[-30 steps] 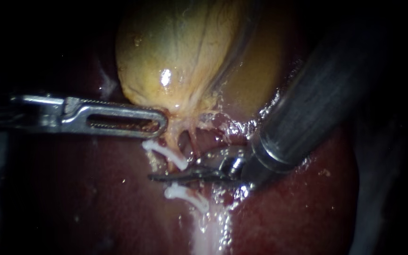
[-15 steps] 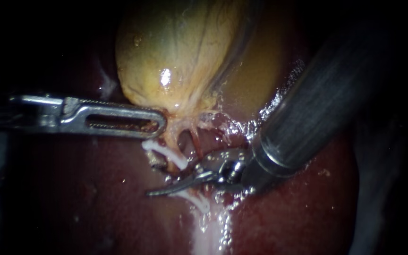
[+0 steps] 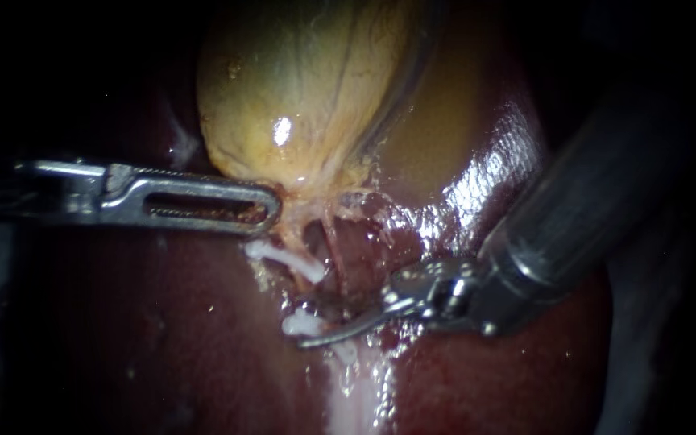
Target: Go back from the cut left tube
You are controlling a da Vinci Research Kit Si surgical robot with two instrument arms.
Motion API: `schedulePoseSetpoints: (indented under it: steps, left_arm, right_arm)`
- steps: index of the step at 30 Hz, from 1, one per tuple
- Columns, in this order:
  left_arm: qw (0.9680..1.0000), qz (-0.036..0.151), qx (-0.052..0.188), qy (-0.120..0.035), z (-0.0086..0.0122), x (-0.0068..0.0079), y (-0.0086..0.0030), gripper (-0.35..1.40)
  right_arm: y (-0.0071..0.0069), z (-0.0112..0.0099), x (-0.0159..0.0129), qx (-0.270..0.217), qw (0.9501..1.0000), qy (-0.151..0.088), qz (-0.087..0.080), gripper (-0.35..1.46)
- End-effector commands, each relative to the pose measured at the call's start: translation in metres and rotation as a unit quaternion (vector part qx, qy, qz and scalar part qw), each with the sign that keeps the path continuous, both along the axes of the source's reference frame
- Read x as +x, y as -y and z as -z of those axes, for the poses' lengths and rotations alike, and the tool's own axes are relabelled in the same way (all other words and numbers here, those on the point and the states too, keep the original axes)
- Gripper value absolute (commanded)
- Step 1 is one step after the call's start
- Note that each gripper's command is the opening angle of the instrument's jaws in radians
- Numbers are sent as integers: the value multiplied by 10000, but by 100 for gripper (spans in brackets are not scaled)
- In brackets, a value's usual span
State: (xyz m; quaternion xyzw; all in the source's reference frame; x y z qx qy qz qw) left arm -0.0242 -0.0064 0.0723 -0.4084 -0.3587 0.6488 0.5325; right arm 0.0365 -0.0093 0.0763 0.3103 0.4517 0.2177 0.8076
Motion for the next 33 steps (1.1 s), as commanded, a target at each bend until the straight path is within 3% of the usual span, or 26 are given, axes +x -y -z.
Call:
schedulePoseSetpoints:
  steps: [1, 12, 20, 27, 33]
  left_arm:
    - [10000, 4, 0, -8, 0, 0, 0, -35]
    - [10000, 4, 0, -8, 0, 0, 0, -35]
    - [10000, 5, -1, -8, -1, -1, 0, -35]
    - [10000, 12, -17, -18, -7, -3, 2, -35]
    - [9999, 48, -70, -55, -23, -15, 9, -35]
  right_arm:
    - [-2, 2, -5, -96, 9999, 17, -22, 138]
    - [-36, 36, -63, -736, 9971, -17, -169, 143]
    - [-54, 64, -87, -1072, 9939, -56, -233, 143]
    - [-58, 69, -91, -1310, 9912, -118, -175, 143]
    - [-59, 69, -91, -1414, 9897, -160, -144, 143]
